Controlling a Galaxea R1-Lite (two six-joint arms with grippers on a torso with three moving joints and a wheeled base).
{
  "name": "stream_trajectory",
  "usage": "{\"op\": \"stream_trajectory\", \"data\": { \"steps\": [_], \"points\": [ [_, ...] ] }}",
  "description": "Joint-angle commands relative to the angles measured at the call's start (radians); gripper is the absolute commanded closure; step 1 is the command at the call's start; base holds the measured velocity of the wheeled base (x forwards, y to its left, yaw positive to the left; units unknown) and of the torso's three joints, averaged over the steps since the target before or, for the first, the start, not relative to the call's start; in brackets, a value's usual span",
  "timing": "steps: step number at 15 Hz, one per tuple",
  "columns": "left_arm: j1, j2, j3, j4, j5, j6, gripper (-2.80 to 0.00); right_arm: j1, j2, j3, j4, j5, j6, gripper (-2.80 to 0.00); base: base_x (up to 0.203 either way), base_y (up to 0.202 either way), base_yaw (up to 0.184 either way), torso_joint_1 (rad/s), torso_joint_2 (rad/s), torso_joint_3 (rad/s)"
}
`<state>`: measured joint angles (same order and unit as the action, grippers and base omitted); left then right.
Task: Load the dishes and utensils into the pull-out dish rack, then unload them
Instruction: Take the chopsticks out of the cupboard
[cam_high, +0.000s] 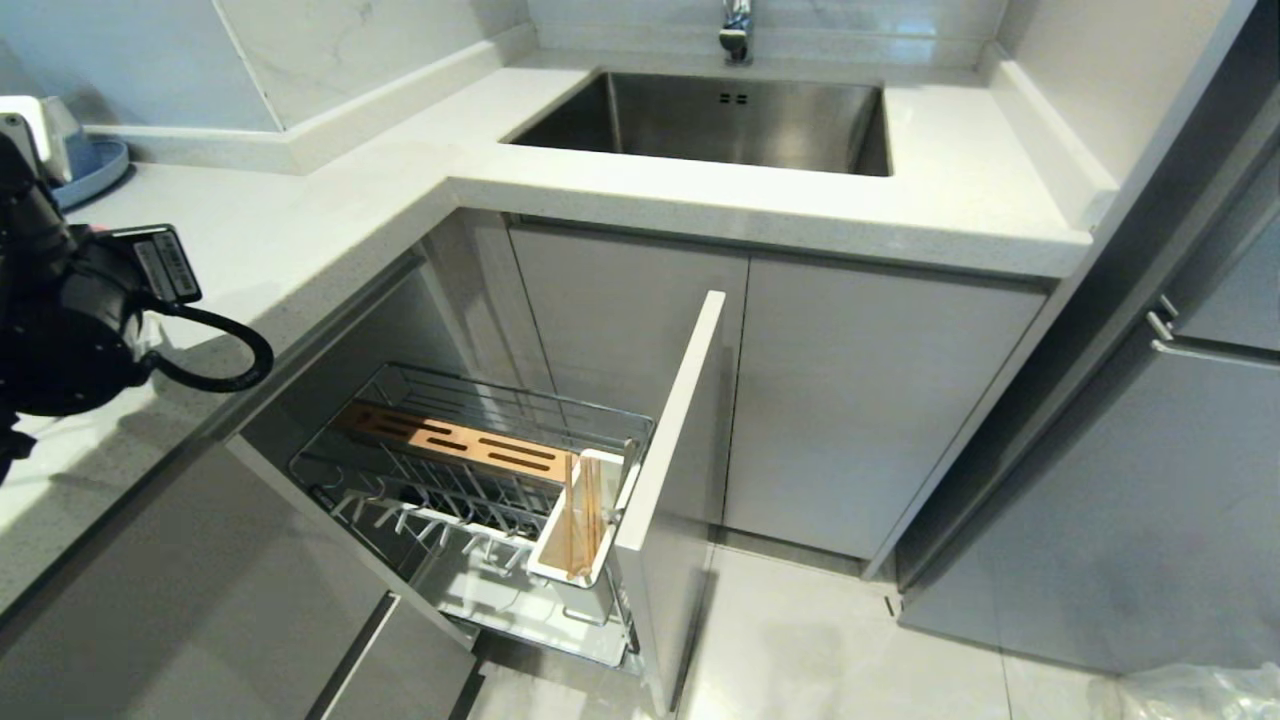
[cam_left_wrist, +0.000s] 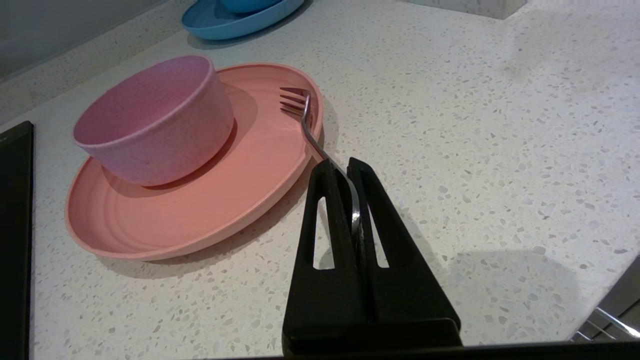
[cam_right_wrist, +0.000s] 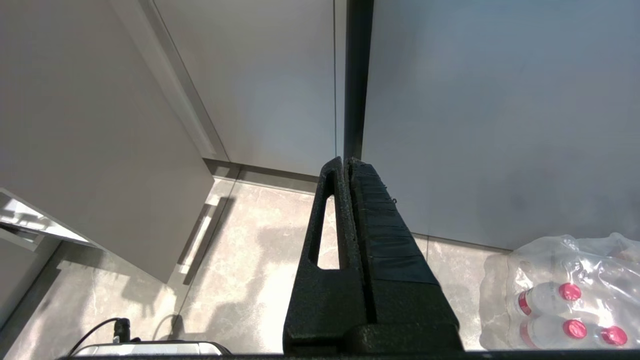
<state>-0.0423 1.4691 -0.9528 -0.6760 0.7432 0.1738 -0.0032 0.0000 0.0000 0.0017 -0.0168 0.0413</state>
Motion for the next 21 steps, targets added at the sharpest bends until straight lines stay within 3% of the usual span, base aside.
{"op": "stream_trajectory", "data": {
  "steps": [1, 7, 10, 14, 21],
  "points": [
    [0.0, -0.009, -0.008, -0.01, 0.005, 0.001, 0.0, 0.0, 0.0, 0.002, 0.0, 0.0, 0.0, 0.0, 0.0, 0.0, 0.0, 0.0, 0.0, 0.0],
    [0.008, -0.073, -0.038, -0.047, 0.008, 0.01, 0.0, 0.0, 0.0, 0.002, 0.0, 0.0, 0.0, 0.0, 0.0, 0.0, 0.0, 0.0, 0.0, 0.0],
    [0.084, -0.063, -0.059, -0.048, 0.004, 0.009, 0.0, 0.0, 0.0, 0.002, 0.0, 0.0, 0.0, 0.0, 0.0, 0.0, 0.0, 0.0, 0.0, 0.0],
    [0.187, -0.006, -0.086, -0.062, -0.075, 0.003, 0.0, 0.0, 0.0, 0.002, 0.0, 0.0, 0.0, 0.0, 0.0, 0.0, 0.0, 0.0, 0.0, 0.0],
    [0.243, 0.086, -0.116, -0.121, -0.171, -0.028, 0.0, 0.0, 0.0, 0.002, 0.0, 0.0, 0.0, 0.0, 0.0, 0.0, 0.0, 0.0, 0.0, 0.0]
  ]
}}
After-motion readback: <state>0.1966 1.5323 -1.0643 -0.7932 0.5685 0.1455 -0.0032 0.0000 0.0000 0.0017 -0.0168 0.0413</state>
